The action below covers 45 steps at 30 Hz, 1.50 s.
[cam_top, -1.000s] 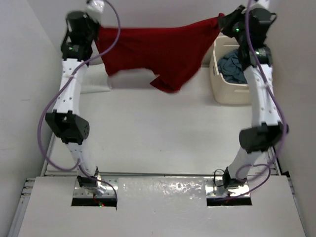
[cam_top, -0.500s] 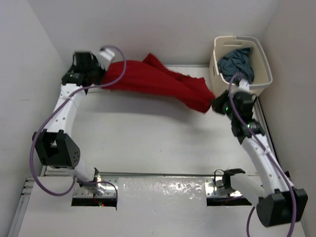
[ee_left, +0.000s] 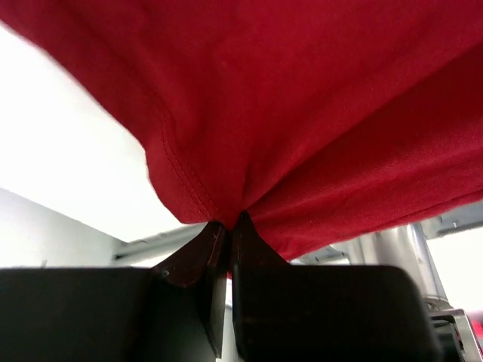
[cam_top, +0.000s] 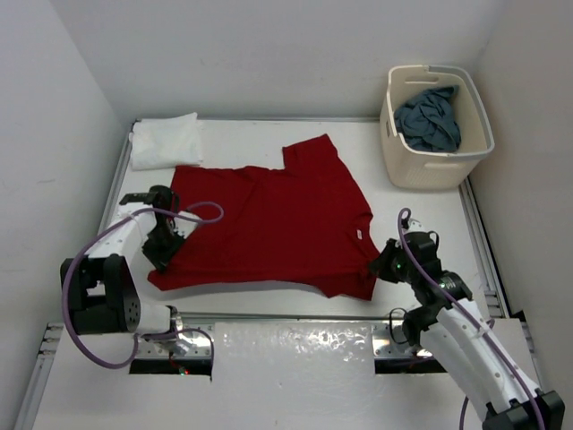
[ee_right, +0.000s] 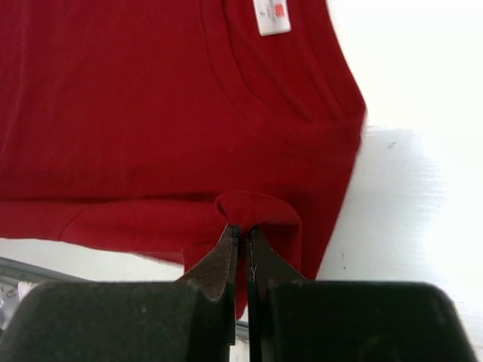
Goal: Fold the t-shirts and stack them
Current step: Flatten out the tshirt
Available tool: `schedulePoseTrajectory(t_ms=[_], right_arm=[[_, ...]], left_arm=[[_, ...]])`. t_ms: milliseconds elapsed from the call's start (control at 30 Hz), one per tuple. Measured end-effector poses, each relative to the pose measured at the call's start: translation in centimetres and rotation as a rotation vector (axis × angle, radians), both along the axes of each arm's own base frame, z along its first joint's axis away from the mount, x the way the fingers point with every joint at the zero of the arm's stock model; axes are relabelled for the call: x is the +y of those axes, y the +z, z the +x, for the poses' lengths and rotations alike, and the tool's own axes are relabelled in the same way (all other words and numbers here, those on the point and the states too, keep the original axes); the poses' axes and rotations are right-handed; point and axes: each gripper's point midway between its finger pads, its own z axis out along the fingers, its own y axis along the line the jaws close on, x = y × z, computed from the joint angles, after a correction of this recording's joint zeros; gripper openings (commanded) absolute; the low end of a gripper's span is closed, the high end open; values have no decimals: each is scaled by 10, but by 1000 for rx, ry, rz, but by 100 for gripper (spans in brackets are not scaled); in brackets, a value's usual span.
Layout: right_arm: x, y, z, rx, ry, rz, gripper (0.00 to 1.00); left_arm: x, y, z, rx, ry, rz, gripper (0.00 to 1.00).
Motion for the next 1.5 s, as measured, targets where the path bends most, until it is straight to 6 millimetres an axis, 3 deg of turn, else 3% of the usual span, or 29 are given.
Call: schedulePoseTrajectory(t_ms=[167,333,467,533,733,833,933,967,1033,1100,1167,1233,1300,1333,1367,1433,1500], right_arm=[[4,-9,-4,55,23,0,0],[4,-12,-5,72,43,-14,0],[7,-5,6,57,56,-23,0],[8,-6,15,64,57,-42,0],[5,-9,53,69,42,-128,0],[2,-9,76,57,21,-150,0],[1,-8,94,52,12,-164,0],[1,-8,100,52,15,-169,0],[2,-6,111,51,22,-180,0],[2,-6,120,57,33,-192,0],[3,-4,130,57,46,-203,0],[4,-3,137,53,56,-211,0],[6,-2,140,50,68,-213,0],[6,-2,141,49,73,-212,0],[8,-2,141,51,81,-207,0],[10,-4,140,56,92,-198,0],[13,-4,140,59,103,-189,0]], left_arm=[[1,-13,-26,80,3,14,0],[4,-11,-29,55,4,29,0],[5,-13,-22,69,6,29,0],[5,-15,-4,84,23,27,0],[5,-17,81,-35,102,6,0],[4,-18,105,-79,138,0,2],[5,-19,117,-101,162,0,20],[5,-19,120,-104,173,0,31],[6,-17,126,-116,191,-2,38],[11,-11,136,-144,212,-5,71],[22,2,150,-193,243,-5,79],[42,21,168,-275,304,3,79],[65,42,187,-376,364,3,62],[73,52,195,-433,367,-7,45],[84,65,197,-499,339,7,40],[79,75,188,-562,235,48,38],[42,72,161,-576,-2,81,41]])
